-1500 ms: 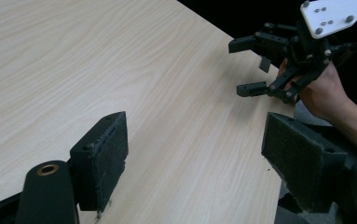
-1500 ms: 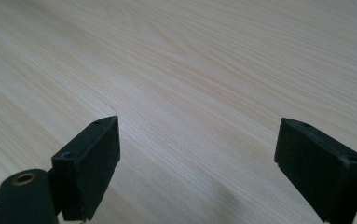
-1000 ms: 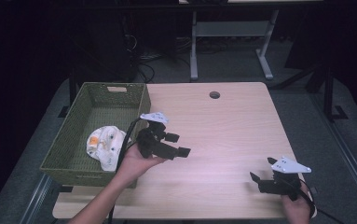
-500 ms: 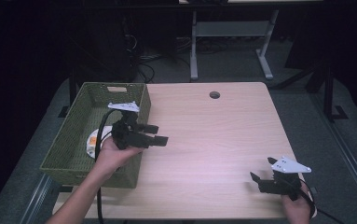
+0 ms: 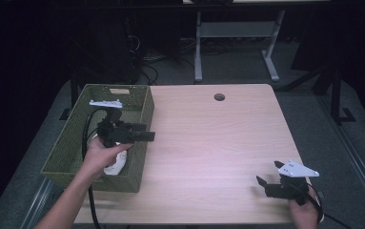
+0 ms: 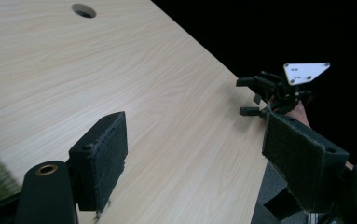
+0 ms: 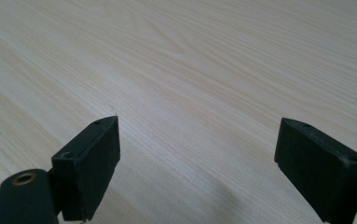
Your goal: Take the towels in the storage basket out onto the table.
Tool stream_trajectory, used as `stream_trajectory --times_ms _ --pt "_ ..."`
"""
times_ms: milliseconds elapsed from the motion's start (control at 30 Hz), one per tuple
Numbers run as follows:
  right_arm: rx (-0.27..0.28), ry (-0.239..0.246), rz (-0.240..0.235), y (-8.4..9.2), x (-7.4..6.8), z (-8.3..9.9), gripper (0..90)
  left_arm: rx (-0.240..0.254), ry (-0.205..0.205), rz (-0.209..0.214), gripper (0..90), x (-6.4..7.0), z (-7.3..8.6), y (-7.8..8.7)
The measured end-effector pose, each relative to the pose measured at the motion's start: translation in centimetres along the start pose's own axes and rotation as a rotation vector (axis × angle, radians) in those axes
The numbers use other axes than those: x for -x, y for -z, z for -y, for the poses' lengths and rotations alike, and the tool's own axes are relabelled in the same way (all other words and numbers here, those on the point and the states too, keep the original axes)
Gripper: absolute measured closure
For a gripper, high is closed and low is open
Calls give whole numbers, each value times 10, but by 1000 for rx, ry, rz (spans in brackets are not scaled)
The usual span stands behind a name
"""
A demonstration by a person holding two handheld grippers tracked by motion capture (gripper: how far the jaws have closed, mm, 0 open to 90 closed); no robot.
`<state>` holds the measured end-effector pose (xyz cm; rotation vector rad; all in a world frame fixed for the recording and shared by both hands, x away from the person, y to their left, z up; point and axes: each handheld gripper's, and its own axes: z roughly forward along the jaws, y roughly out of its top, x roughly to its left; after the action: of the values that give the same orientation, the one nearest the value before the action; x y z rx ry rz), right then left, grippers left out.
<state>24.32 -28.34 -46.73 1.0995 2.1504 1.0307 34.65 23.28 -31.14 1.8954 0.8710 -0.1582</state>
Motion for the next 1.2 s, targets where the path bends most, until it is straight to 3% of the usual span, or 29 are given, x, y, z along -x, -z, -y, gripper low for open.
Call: stream_trajectory --times_ms 333,400,433,567,633,733,933,1033,1067,1133,1167,1200 --pt "7 -3 6 2 2 1 137 9 66 -92 218 -33 4 25" --pt "7 -3 5 2 2 1 137 -6 83 -133 218 -43 7 30" --pt "7 -5 7 2 2 0 136 -12 99 -173 218 -51 10 34" --pt "9 -4 8 3 2 1 137 -9 136 -212 226 -61 15 39" --pt "10 -9 8 4 2 1 137 -46 164 -256 266 -73 21 44" --pt "10 -9 9 4 2 1 137 -51 177 -278 265 -79 24 46" --pt "8 -7 8 3 2 1 137 -104 220 -394 267 -96 30 51" --pt "8 -8 8 4 2 1 137 -127 247 -409 287 -101 32 48" --pt "8 -8 8 4 2 1 137 -139 244 -408 287 -102 32 47" --pt "10 -8 9 4 2 1 137 -173 237 -446 294 -103 33 45" --pt "11 -9 9 4 3 1 137 -210 240 -493 299 -106 33 41" --pt "11 -9 9 4 3 1 137 -210 240 -493 299 -106 33 41"
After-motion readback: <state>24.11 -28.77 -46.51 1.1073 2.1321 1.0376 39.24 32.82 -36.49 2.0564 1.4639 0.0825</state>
